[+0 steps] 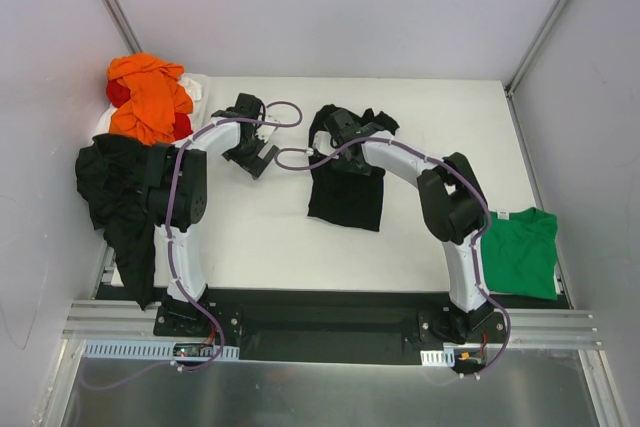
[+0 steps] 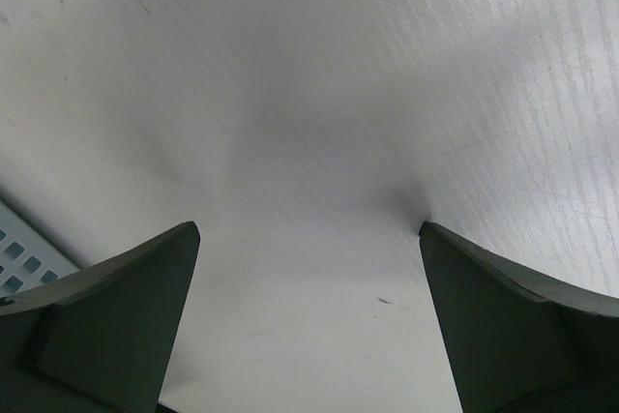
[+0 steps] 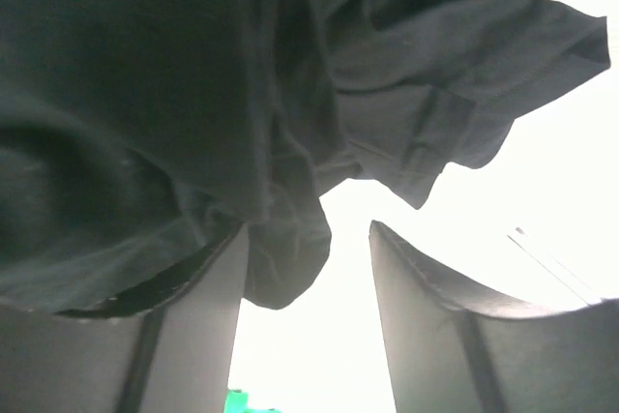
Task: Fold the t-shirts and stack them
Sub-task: Fold the folded rectangular tshirt in 1/3 of the way, then grab one side of the 2/3 rectangular tshirt with right arm
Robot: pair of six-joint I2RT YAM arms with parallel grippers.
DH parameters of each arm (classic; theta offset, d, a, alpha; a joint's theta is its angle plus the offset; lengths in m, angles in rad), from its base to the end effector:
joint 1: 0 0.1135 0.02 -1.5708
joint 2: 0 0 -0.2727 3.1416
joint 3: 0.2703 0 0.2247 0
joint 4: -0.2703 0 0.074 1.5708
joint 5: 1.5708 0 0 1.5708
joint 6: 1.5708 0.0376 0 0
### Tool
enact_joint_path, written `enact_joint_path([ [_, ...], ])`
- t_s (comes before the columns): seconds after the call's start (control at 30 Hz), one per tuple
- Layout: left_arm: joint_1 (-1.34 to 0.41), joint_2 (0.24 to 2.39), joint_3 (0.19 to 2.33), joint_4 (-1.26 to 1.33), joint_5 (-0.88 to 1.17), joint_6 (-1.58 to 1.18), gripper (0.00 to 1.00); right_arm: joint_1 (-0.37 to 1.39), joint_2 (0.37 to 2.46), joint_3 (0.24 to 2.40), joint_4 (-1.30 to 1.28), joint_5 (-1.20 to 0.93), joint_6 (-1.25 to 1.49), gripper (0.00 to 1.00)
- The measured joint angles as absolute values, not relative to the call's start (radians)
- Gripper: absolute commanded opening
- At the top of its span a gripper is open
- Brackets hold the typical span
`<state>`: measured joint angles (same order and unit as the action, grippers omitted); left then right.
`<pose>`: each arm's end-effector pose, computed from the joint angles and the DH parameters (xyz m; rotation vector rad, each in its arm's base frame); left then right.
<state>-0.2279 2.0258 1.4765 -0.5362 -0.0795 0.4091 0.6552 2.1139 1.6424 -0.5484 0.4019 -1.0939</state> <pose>0.3980 -0.0892 0.1980 0.8083 2.5350 0.1650 0.3562 0.2552 0.2095 -1.9063 1.7894 -0.6795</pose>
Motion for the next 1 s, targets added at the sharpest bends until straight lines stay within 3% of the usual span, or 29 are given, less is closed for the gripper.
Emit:
enact_joint_path([
  [0.13,-0.228,2.026,1.477,-0.536,-0.076,0.409,0.99,0.655,2.111,1.654,-0.543,0.421,-1.093,0.66],
  [0.3,-0.228,2.025,1.477,-0.535,-0.06,0.408,0.99,0.656,2.082,1.651,-0.539,0.458,-1.076,0.68],
  [0.47,-0.228,2.017,1.47,-0.535,-0.053,0.408,0.99,0.663,1.938,1.552,-0.517,0.472,-1.033,0.68],
  [0.7,-0.228,1.963,1.455,-0.535,-0.038,0.403,0.99,0.759,1.703,1.375,-0.582,0.329,-0.922,0.65],
  [1.0,-0.228,1.937,1.455,-0.524,-0.058,0.403,0.99,0.912,1.788,1.255,-0.59,0.243,-0.862,0.64],
])
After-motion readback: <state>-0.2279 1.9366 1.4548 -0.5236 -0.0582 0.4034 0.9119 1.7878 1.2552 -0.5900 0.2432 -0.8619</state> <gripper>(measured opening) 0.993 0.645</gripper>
